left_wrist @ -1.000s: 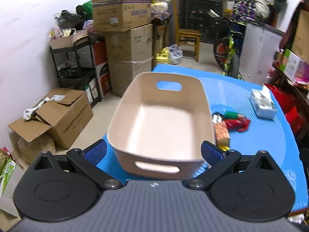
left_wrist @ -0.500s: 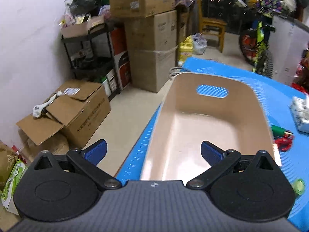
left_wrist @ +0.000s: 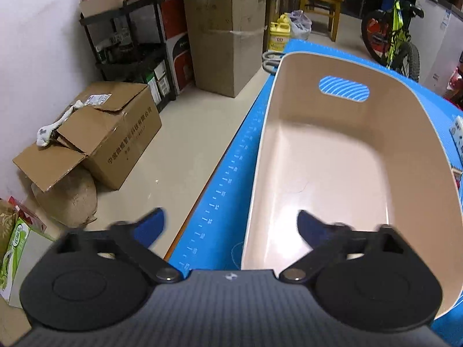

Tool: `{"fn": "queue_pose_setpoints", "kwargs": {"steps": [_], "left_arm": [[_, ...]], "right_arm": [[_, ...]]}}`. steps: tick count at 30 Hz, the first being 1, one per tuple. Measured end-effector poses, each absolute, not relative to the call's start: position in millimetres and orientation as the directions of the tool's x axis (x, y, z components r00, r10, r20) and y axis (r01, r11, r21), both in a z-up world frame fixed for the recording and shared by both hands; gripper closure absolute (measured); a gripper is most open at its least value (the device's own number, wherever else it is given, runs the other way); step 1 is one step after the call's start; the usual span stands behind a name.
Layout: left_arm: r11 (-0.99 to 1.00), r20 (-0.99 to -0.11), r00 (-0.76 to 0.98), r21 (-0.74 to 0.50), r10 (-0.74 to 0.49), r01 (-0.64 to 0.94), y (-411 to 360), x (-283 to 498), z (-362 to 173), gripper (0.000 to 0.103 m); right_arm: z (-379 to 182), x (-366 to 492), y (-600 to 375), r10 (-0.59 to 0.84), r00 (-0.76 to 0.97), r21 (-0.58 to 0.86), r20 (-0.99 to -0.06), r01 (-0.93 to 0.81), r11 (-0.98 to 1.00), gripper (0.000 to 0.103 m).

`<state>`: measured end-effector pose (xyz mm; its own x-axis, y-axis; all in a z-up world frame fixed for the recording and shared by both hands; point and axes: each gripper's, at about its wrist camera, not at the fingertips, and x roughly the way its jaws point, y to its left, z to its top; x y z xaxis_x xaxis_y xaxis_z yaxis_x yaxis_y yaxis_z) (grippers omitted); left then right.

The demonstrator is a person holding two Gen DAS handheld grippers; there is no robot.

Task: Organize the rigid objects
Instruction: 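Move the left tool to the bin rim while the right tool approaches the green tin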

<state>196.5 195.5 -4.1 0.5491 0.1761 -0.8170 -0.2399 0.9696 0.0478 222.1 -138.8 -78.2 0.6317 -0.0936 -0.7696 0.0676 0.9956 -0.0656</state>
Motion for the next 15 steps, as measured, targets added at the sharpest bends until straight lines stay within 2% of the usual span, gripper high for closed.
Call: {"fn": "queue_pose_setpoints", "kwargs": {"steps": [2,7,15], "left_arm": [[0.975,-0.827,0.538,0.046,0.160,-0.219,196.7,198.5,-8.6,0.019],[0.978,-0.843,0.514,0.065,0.159,-0.196,196.9,202.0,-17.2,0.031],[0.977,-0.868,0.480,0.029,0.129,-0.209,199.5,207.4,-25.3,0.069]], "right_arm": [[-83.7,225.0,-140.2,-0.094,0.617,-0.064,-0.781,0.071,0.995,0.006],[-92.8,230.1,-140.5,-0.090,0.591,-0.052,-0.802,0.081,0.995,0.009],[-99.1,234.0,-137.4,-0.078,0.580,-0.038,-0.811,0.081,0.996,0.013]]}}
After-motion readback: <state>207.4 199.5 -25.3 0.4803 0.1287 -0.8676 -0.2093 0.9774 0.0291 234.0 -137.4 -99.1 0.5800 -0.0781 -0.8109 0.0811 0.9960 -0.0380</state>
